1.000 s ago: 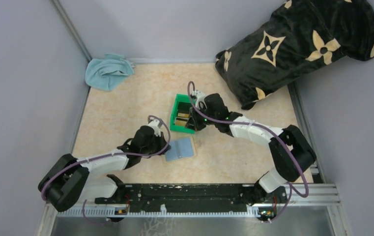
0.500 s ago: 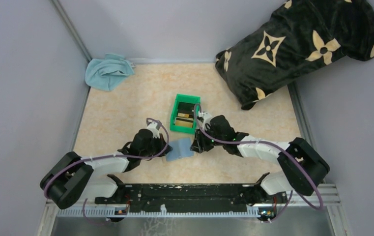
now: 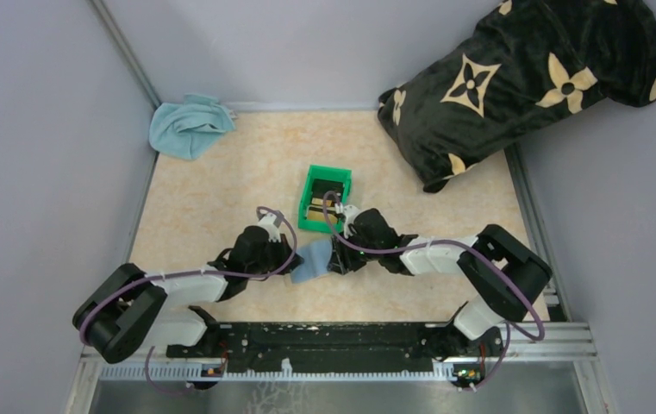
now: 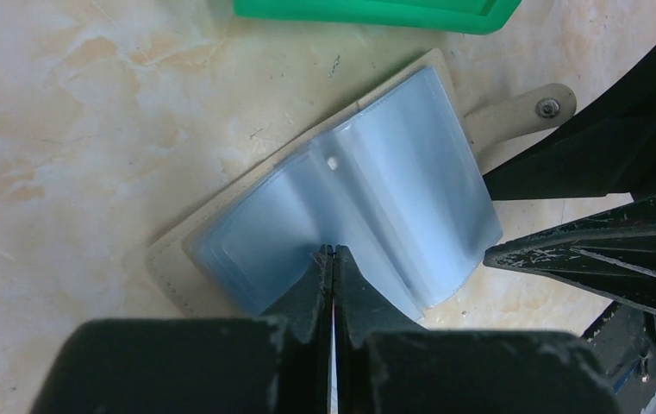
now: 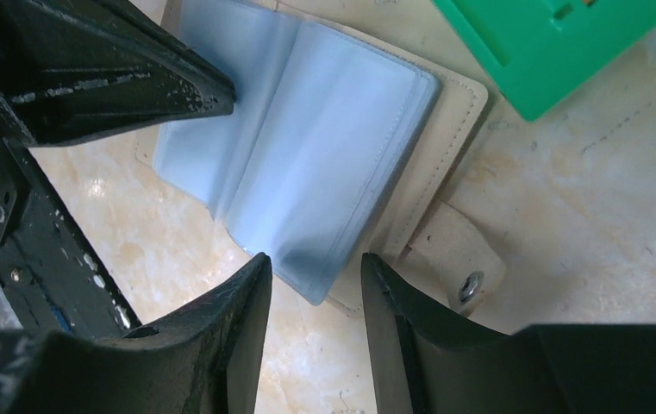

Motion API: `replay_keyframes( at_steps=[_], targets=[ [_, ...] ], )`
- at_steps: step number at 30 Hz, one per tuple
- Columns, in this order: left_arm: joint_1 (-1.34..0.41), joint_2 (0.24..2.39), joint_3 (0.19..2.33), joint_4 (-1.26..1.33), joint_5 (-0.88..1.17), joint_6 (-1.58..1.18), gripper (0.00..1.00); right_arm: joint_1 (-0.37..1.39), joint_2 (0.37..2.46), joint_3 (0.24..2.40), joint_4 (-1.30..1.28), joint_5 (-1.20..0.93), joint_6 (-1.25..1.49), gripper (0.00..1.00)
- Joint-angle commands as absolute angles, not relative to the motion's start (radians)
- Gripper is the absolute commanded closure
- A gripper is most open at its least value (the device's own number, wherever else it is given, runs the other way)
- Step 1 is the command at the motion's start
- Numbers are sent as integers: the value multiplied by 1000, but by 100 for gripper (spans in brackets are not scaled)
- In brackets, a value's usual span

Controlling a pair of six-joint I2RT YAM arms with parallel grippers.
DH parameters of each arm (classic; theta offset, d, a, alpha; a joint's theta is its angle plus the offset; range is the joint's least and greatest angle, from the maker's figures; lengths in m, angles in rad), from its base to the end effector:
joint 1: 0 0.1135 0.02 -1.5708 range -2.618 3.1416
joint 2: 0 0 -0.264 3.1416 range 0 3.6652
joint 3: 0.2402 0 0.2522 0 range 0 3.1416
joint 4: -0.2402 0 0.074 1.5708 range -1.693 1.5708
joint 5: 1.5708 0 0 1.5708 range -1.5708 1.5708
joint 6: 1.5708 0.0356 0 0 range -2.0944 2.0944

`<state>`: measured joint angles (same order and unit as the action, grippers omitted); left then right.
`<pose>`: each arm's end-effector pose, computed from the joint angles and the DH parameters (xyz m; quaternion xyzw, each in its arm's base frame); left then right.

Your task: Take the credit cards out of the card holder

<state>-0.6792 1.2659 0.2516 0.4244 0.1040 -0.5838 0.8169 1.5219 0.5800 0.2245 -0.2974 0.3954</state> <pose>0.1626 -0.1361 0.1282 0.0665 0.8788 -0.3147 0.3526 0.1848 0.2121 0.1434 -0.2483 0.8675 0.3440 0.2595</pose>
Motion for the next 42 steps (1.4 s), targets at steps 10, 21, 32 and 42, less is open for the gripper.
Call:
replay_keyframes(
  at_steps=[10,21,32,42],
  targets=[
    [-690,1312,220,370,112,-585,100,887,1574,682,309,-316,420,73],
    [-690,1293,207,364,102,-594,100,887,1487,694,274,-312,413,100],
    [-695,997,217,127,21,-670,44,887,1487,701,222,-238,399,100],
    [-719,861,166,-31,-73,-831,45,887,1500,685,258,-279,420,100]
  ],
)
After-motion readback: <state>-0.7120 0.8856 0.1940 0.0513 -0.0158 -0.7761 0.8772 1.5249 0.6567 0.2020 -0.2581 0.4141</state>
